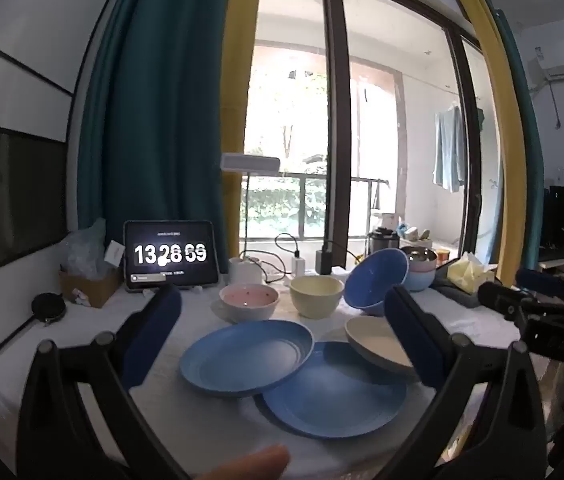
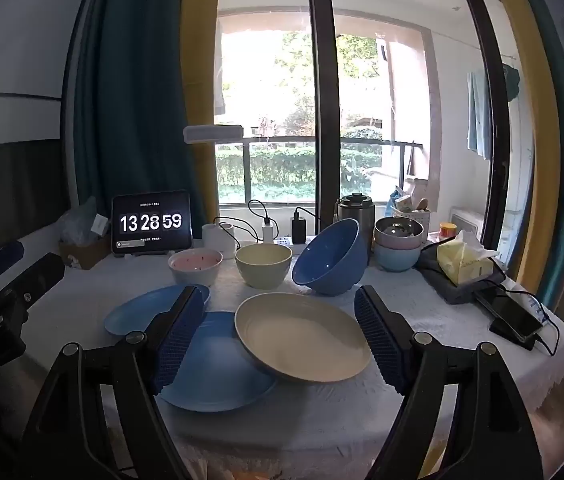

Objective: Organize plates and bowls

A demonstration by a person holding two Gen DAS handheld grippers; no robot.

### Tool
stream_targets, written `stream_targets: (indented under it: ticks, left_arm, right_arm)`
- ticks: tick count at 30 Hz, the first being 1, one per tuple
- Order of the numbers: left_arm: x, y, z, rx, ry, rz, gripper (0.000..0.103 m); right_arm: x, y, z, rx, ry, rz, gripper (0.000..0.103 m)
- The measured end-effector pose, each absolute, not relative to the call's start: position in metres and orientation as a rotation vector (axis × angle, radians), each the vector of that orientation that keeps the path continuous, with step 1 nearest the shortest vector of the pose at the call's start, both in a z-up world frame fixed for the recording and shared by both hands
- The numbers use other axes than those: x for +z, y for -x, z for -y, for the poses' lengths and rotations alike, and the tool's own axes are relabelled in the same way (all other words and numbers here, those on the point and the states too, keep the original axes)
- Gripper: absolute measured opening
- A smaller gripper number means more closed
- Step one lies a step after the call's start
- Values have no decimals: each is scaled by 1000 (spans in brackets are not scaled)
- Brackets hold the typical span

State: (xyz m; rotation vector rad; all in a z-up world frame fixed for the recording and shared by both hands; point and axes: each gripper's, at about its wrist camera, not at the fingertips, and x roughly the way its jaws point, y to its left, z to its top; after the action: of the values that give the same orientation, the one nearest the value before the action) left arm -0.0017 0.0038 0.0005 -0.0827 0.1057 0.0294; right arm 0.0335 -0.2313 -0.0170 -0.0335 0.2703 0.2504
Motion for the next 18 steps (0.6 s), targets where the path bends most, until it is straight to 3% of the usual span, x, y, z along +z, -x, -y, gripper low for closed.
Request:
stream_targets:
  ticks: [18]
  left_arm:
    - [0,1,1,16,46,-132,102]
  right_arm:
    - [-20,-34,231,250,28,-290,81]
